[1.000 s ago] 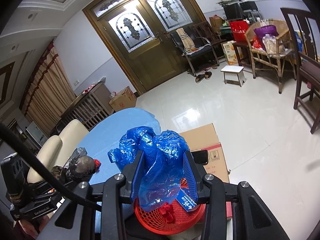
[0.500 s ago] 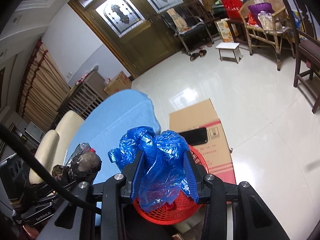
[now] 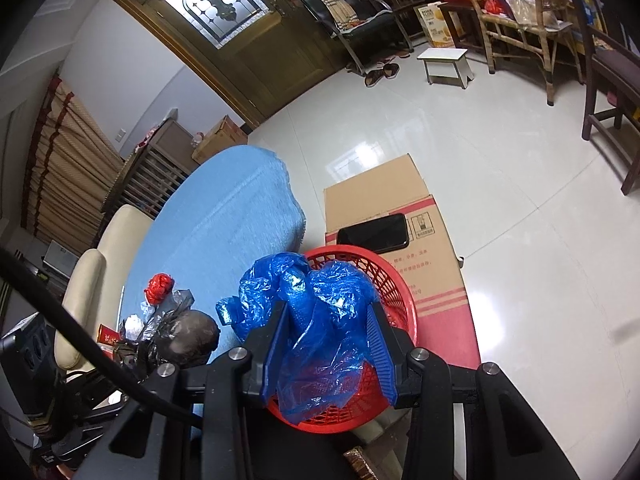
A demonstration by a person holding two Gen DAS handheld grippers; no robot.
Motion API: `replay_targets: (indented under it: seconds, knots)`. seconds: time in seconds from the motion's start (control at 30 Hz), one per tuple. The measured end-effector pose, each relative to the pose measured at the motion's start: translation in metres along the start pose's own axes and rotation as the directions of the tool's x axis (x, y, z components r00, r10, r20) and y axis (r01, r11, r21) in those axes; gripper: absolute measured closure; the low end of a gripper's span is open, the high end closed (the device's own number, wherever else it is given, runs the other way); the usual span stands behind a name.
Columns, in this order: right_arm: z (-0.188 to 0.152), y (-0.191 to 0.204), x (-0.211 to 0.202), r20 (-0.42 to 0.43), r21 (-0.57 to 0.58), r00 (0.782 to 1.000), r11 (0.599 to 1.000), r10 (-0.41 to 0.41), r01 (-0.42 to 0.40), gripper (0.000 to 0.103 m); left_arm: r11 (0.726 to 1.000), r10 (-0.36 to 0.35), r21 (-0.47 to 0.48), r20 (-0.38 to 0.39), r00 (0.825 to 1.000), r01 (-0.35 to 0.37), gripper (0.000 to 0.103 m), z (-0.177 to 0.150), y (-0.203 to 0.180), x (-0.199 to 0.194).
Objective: Collect trash
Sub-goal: 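Open both tools to drop the bags into the red basket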
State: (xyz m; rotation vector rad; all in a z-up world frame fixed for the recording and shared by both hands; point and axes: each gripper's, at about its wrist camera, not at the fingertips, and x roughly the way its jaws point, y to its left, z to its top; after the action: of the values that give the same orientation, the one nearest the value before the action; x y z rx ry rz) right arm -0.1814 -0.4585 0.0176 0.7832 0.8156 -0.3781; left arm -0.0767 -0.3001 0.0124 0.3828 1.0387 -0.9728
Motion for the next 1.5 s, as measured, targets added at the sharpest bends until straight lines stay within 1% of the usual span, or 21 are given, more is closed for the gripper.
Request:
replay_targets:
  seconds: [0.17,0.23,0.27,0.3,0.33,0.37,0.43,0.63,0.77,0.9,1.03,1.1,1.17,1.23,1.3,1.33,1.4,1.43,1.5]
  knots:
    - [-0.001,0.001,0.006,-0.018,0.007,1.000,1.000,0.002,-0.002,0.060,1.000,-0.010,0.001,-0.019,1.000,0.010,0.063,0.006,0.001,0.008]
    - [-0.002,0.000,0.009,-0.026,0.011,1.000,1.000,0.001,0.000,0.060,1.000,-0.017,-0.003,-0.025,1.000,0.017,0.054,0.006,0.003,0.011]
    - [-0.003,0.000,0.010,-0.029,0.013,1.000,1.000,-0.001,0.001,0.058,1.000,-0.019,-0.006,-0.027,0.999,0.019,0.050,0.006,0.003,0.012]
    - [-0.002,0.002,0.010,-0.034,0.015,0.999,1.000,-0.002,0.003,0.058,1.000,-0.019,-0.009,-0.026,0.999,0.018,0.042,0.005,0.003,0.012]
    - [-0.002,0.001,0.011,-0.039,0.018,0.999,1.000,-0.003,0.003,0.057,1.000,-0.018,-0.012,-0.024,1.000,0.018,0.039,0.005,0.003,0.012]
    - [0.000,0.001,0.012,-0.045,0.020,0.999,1.000,-0.004,0.004,0.054,1.000,-0.020,-0.013,-0.021,1.000,0.020,0.039,0.005,0.003,0.012]
    - [-0.001,0.000,0.014,-0.055,0.026,0.999,1.000,-0.003,0.005,0.053,1.000,-0.022,-0.014,-0.019,1.000,0.022,0.039,0.005,0.004,0.012]
    - [-0.002,0.002,0.014,-0.055,0.024,0.998,1.000,0.007,-0.006,0.052,0.999,-0.021,-0.032,-0.012,1.000,0.021,0.038,0.000,0.012,0.010]
    - [-0.003,0.004,0.012,-0.051,0.018,0.999,1.000,0.007,-0.006,0.052,0.998,-0.018,-0.064,-0.005,1.000,0.018,0.038,-0.008,0.024,0.005]
    - [-0.004,0.007,0.012,-0.049,0.012,0.999,1.000,0.013,-0.013,0.052,0.995,0.014,-0.097,0.012,1.000,-0.013,0.038,-0.019,0.037,-0.005]
    - [-0.004,0.012,0.010,-0.043,-0.001,0.999,1.000,0.021,-0.021,0.052,0.987,0.083,-0.140,0.049,0.995,-0.075,0.038,-0.036,0.059,-0.024]
    - [-0.004,0.016,0.009,-0.041,-0.006,0.999,1.000,0.026,-0.026,0.052,0.978,0.132,-0.173,0.085,0.988,-0.116,0.038,-0.043,0.072,-0.038]
    - [-0.005,0.022,0.008,-0.041,-0.017,0.999,0.999,0.031,-0.032,0.052,0.965,0.198,-0.198,0.114,0.973,-0.173,0.038,-0.054,0.085,-0.052]
    - [-0.006,0.030,0.009,-0.046,-0.034,0.998,0.999,0.036,-0.037,0.052,0.952,0.236,-0.229,0.131,0.963,-0.202,0.036,-0.066,0.098,-0.063]
    - [-0.007,0.038,0.010,-0.053,-0.050,0.998,0.998,0.044,-0.047,0.052,0.933,0.282,-0.271,0.136,0.950,-0.238,0.036,-0.083,0.114,-0.074]
    - [-0.009,0.046,0.011,-0.058,-0.065,0.997,0.996,0.049,-0.053,0.052,0.926,0.296,-0.285,0.135,0.946,-0.249,0.036,-0.089,0.121,-0.077]
    - [-0.012,0.058,0.013,-0.066,-0.087,0.996,0.994,0.057,-0.063,0.052,0.902,0.329,-0.336,0.128,0.936,-0.271,0.036,-0.106,0.141,-0.088]
    - [-0.014,0.067,0.015,-0.076,-0.105,0.995,0.992,0.064,-0.072,0.052,0.894,0.337,-0.354,0.124,0.933,-0.275,0.036,-0.112,0.148,-0.090]
    - [-0.017,0.082,0.018,-0.093,-0.134,0.993,0.987,0.074,-0.086,0.052,0.867,0.364,-0.403,0.112,0.925,-0.292,0.036,-0.130,0.168,-0.098]
